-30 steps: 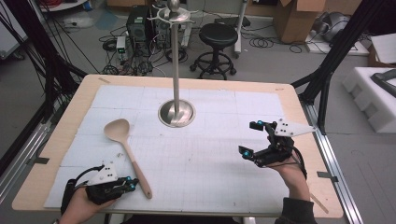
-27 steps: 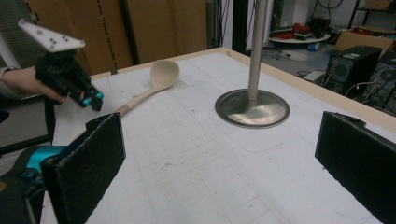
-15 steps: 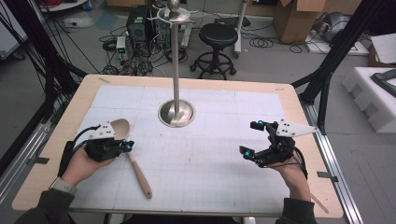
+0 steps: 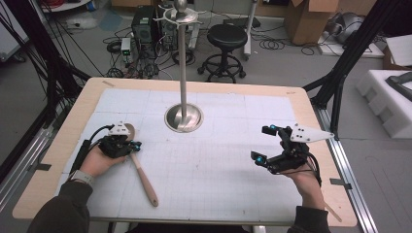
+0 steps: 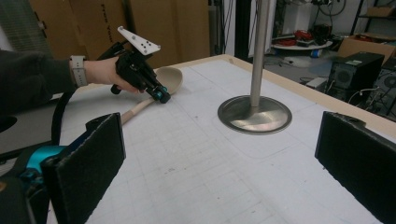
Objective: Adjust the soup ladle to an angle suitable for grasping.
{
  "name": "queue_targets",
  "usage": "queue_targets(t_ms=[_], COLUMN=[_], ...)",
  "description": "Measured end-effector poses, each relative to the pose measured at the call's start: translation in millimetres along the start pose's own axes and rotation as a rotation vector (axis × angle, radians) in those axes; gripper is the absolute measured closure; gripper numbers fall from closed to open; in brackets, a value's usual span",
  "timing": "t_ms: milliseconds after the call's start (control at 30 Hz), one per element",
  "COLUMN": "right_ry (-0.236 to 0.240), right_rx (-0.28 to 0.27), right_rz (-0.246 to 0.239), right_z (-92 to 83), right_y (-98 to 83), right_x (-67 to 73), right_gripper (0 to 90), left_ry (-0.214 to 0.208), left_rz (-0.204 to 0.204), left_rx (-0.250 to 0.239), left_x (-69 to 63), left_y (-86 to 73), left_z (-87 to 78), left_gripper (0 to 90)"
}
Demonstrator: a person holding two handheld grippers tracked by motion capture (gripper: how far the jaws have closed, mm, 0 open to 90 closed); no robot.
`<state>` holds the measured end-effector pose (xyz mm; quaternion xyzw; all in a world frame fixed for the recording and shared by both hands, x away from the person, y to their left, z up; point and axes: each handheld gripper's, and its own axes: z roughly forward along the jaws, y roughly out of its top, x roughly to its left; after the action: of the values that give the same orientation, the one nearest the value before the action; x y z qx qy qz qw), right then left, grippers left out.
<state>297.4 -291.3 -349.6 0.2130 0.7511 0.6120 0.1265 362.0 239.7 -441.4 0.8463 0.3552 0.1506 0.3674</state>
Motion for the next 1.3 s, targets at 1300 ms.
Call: queue_targets(t_ms=[1300], right_ry=[-0.005], right_rx=[0.016], right_rz=[-0.004], right_z=[-0.6], right_y=[-2.9], right_x=[2.2], right_gripper=[0.6], left_ry=[0.094], left_rz=[-0.038], left_rx=[-0.022], left_x=[-14.6], left_y=[-61.1], left_z=[-63.3], left_gripper=[90.0])
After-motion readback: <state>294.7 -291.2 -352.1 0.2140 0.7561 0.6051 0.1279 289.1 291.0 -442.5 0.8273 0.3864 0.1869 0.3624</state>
